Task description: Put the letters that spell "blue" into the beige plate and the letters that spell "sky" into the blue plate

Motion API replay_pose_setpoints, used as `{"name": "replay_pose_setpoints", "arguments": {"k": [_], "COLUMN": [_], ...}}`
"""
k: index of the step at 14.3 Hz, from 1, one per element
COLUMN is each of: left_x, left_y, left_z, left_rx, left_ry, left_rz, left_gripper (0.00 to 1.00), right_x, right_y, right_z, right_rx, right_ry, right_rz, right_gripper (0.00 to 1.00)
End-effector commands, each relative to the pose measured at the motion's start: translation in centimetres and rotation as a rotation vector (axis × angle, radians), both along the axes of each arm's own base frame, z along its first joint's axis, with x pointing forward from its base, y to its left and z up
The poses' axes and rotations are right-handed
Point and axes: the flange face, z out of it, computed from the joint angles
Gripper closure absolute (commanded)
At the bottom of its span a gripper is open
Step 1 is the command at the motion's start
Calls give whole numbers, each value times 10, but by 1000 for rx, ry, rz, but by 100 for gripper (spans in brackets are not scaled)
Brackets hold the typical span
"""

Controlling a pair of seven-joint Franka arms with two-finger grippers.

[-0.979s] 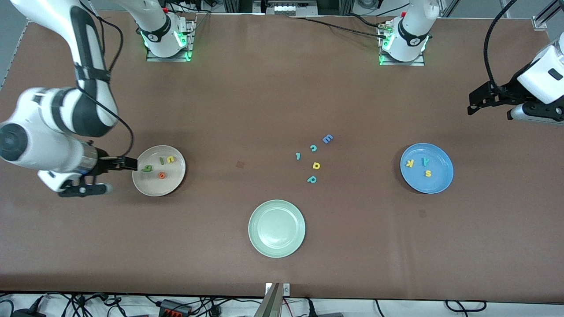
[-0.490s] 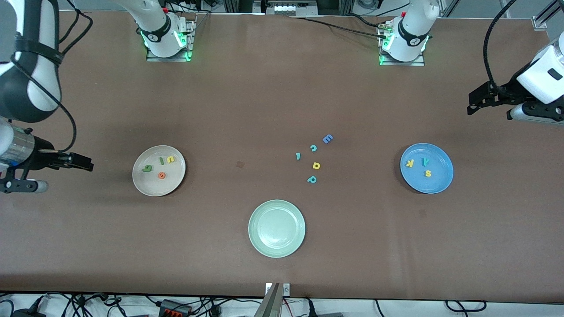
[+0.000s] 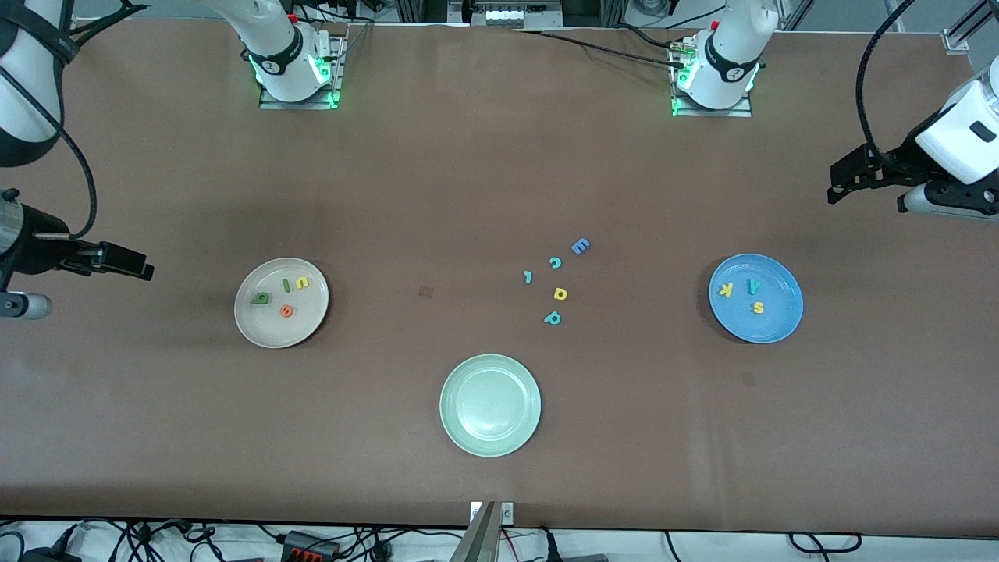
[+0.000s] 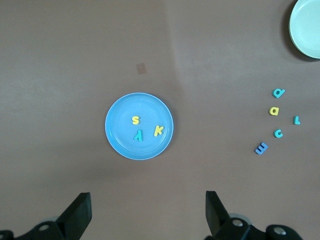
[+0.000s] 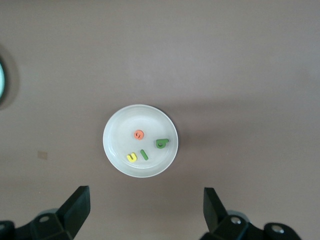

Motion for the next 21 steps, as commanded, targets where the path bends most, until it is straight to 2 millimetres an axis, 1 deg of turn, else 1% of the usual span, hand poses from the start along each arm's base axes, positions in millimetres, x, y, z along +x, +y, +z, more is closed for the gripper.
{"name": "replay_pose_setpoints", "arguments": {"k": [1,3,5,6,7,11,12,14,16,18,19,21], "left_x": [2,3,2,2,2,2,2,1,2,2,2,2], "left_y": [-1,-2,-1,-1,-1,-1,-1,0,1,2,2,3], "left_z": [6,5,5,6,5,5,6,5,5,5,5,5], "left_rx": [7,7,7,7,7,8,7,8,8,8,8,7], "left_ry": [6,7,12,10,12,13,12,13,13,13,13,13], "left_rz": [5,5,5,5,5,5,5,6,8,9,9,9], "left_gripper": [0,0,0,0,0,0,0,0,0,0,0,0], "right_x": [-14,-23,-30,-32,-33,-35,-36,-47,-65,-82,-88,-93], "right_y": [-18,-37,-33,-33,-33,-33,-33,-32,-30,-28,-27,-25], "right_z": [31,51,64,65,60,57,53,42,36,36,38,42], "right_rx": [-10,-35,-86,-87,-81,-80,-80,-79,-79,-82,-84,-84], "right_ry": [-28,-57,-73,-74,-65,-49,-39,-13,-28,-42,-55,-56], "right_rz": [-28,-13,21,28,36,38,40,41,44,55,57,58], "right_gripper": [0,0,0,0,0,0,0,0,0,0,0,0]}}
